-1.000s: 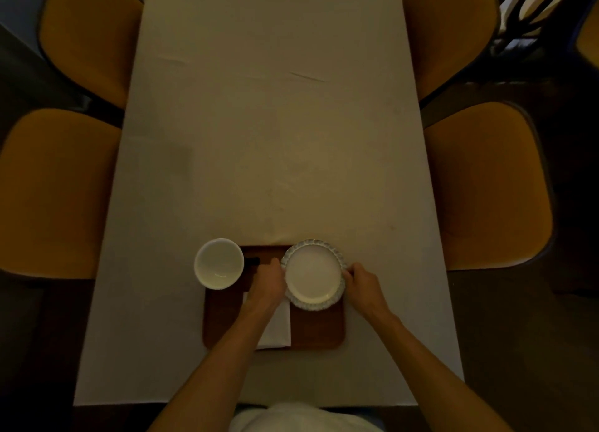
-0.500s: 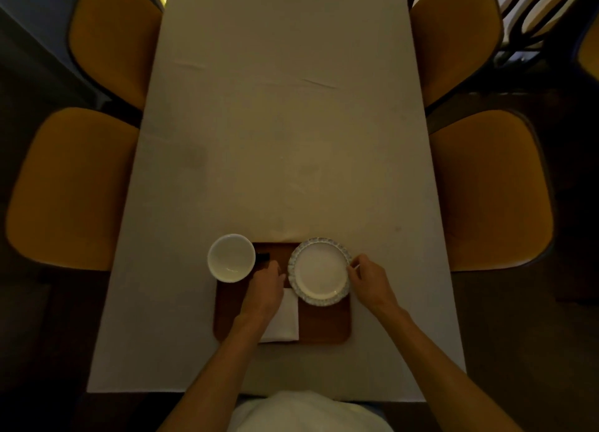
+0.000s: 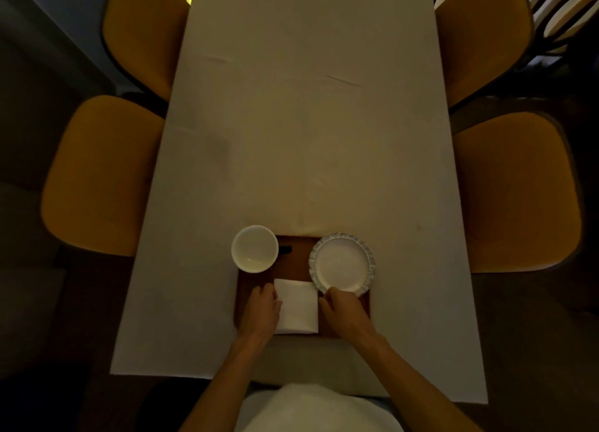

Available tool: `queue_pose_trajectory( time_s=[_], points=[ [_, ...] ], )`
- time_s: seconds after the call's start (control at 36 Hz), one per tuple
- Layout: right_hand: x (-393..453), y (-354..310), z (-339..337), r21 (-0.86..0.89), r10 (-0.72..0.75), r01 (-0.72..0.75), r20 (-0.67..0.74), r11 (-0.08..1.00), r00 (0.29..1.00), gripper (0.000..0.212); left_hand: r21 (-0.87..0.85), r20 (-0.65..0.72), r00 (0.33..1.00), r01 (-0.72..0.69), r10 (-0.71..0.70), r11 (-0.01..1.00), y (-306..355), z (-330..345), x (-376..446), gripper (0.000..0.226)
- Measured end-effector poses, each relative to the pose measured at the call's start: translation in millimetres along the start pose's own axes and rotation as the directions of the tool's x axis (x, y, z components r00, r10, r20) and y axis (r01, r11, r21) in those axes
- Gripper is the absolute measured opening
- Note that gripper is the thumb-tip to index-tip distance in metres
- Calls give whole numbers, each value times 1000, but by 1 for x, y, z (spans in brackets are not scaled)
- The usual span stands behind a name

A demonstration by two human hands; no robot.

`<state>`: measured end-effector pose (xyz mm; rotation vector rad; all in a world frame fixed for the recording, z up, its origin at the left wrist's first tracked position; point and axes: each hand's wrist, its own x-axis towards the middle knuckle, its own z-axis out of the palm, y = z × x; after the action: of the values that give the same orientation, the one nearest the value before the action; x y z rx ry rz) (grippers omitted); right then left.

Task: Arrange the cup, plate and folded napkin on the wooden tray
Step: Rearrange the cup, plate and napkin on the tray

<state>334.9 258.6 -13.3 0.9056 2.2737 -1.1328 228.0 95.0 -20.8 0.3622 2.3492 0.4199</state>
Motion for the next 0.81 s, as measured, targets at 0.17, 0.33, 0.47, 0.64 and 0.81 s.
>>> queue_pose_trajectory(
  time_s=[0.17, 0.33, 0.47, 0.64, 0.81],
  points=[
    [-1, -3, 24, 49, 42, -42, 1, 998, 999, 29, 46, 88, 995, 52, -56, 998, -8, 0, 8, 26],
    [-1, -7, 35, 62, 76, -73, -45, 995, 996, 25, 87, 137, 987, 74, -86, 993, -9, 1, 13, 36],
    [2, -7, 36, 37, 96, -96, -6, 995, 995, 21, 103, 174, 983, 38, -56, 994, -9, -3, 18, 31],
    [2, -6, 38, -43, 107, -106, 23, 993, 994, 20, 59, 155, 988, 5, -14, 998, -11, -4, 19, 20],
    [2, -11, 39, -125, 155, -149, 41, 981, 987, 35, 10, 181, 983, 10, -12, 1000, -12, -8, 21, 19]
  ],
)
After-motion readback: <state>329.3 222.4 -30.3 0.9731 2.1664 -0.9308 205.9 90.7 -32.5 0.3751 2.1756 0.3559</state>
